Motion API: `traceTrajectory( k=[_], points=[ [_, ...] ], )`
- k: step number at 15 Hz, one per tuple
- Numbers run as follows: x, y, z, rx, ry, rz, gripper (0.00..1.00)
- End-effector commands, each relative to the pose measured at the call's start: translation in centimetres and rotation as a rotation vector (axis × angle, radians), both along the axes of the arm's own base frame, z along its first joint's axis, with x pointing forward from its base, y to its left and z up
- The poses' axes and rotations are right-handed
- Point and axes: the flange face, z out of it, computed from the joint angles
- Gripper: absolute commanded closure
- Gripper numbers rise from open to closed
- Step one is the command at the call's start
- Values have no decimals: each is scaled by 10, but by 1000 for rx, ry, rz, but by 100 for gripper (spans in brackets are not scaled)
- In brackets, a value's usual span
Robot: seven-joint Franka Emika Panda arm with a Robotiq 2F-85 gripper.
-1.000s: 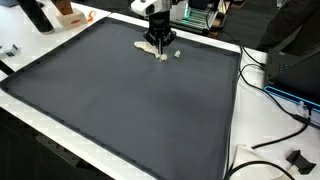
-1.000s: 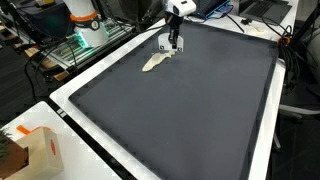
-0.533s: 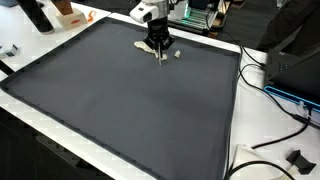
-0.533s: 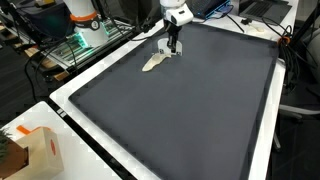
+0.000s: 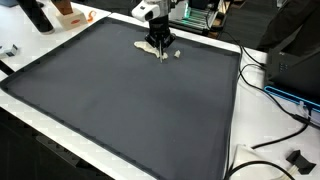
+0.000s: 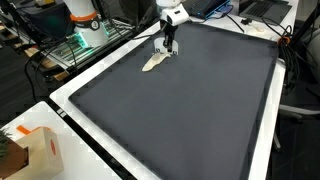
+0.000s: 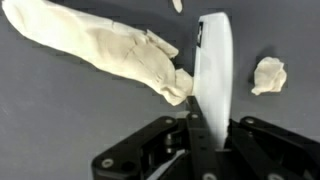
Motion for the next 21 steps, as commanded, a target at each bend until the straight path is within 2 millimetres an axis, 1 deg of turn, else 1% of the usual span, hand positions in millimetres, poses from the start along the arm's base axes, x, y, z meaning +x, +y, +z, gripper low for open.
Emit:
traceTrajectory(
  k=[1, 3, 6, 12, 19, 21],
  points=[
    [-39, -8, -13, -9, 71, 10, 99],
    [-46, -11, -15, -10, 77, 10, 99],
    [-44, -9, -19, -4, 57, 28, 99],
    [-12, 4, -24, 17, 16, 83, 99],
    [24, 20, -34, 1, 69, 135, 99],
    [35, 26, -33, -5, 75, 152, 99]
  ],
)
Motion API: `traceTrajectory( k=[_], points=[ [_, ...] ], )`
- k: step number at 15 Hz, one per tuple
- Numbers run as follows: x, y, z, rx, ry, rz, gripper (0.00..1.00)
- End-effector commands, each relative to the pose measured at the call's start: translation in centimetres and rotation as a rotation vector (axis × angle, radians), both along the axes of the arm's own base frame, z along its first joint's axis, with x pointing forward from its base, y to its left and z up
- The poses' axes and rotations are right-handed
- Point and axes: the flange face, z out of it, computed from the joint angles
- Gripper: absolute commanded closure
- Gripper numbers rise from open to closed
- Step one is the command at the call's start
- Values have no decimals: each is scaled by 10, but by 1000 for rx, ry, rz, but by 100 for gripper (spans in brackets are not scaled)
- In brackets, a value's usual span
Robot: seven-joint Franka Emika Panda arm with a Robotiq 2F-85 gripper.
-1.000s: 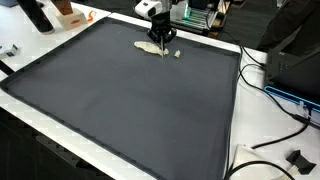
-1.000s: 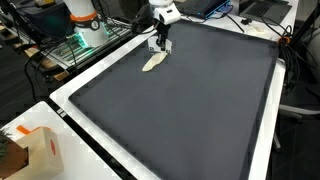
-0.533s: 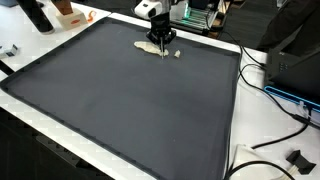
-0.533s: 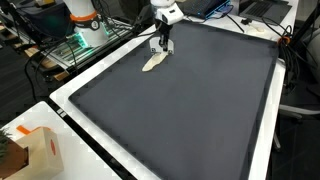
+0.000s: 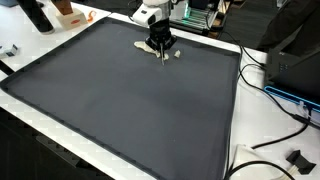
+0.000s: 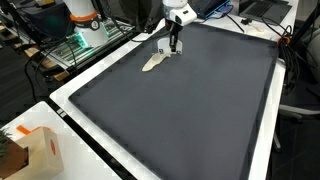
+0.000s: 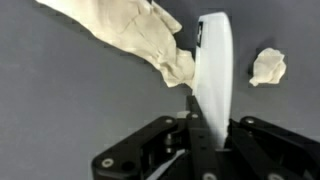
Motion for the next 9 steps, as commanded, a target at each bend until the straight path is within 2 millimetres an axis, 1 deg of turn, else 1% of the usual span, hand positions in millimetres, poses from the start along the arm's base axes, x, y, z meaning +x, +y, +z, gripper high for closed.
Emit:
traceTrajectory(
  k=[1, 3, 5, 7, 9],
  points=[
    [17, 16, -30, -14, 56, 35, 99],
    [21, 18, -18, -29, 50, 35, 99],
    [19, 20, -5, -46, 40, 30, 99],
    [13, 21, 9, -57, 17, 15, 99],
    [7, 22, 17, -66, 0, 1, 99]
  ],
)
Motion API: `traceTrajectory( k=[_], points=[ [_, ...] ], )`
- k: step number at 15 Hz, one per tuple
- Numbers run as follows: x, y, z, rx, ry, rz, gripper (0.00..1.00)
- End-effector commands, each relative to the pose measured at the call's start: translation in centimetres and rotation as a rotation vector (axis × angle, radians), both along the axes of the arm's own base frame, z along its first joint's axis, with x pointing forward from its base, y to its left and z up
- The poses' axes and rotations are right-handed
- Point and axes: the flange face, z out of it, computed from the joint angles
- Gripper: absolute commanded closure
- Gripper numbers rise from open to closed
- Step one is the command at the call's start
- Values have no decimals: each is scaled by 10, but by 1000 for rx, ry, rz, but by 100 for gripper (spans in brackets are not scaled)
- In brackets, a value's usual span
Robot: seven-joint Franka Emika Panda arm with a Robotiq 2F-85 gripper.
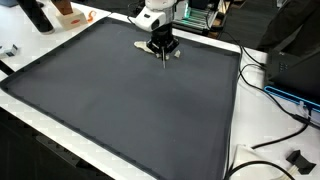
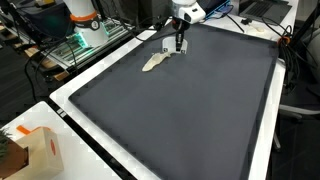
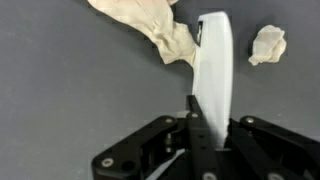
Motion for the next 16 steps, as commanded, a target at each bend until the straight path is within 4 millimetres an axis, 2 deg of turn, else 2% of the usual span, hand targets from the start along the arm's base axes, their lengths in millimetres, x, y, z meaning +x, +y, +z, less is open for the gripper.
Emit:
traceTrajectory(
  k=[1, 7, 16],
  points=[
    [-16, 2, 17, -30, -20, -27, 99],
    [-35, 0, 53, -69, -74, -64, 99],
    [-62, -1, 126, -63, -156, -100, 99]
  ],
)
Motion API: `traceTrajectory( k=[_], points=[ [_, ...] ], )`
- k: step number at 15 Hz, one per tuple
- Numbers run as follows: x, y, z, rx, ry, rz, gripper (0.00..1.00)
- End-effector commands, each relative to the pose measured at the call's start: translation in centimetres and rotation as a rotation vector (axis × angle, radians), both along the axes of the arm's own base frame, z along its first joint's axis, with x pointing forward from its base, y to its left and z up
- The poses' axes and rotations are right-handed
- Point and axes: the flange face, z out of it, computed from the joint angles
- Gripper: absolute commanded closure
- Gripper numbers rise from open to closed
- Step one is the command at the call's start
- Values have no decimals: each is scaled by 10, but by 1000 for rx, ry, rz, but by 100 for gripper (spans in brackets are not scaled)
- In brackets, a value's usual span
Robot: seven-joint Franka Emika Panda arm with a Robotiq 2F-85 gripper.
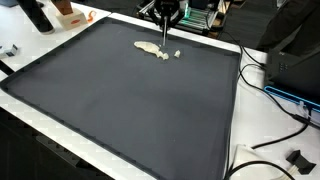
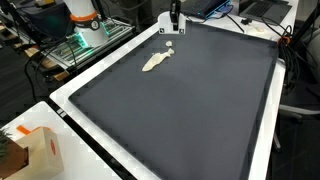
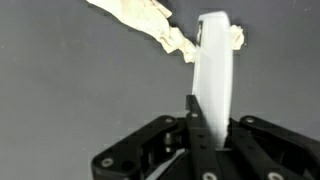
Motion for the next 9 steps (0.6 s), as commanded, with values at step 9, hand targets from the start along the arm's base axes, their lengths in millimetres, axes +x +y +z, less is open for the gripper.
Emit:
traceTrajectory(
  k=[9],
  points=[
    [-47, -14, 66, 109, -33, -86, 99]
  ],
)
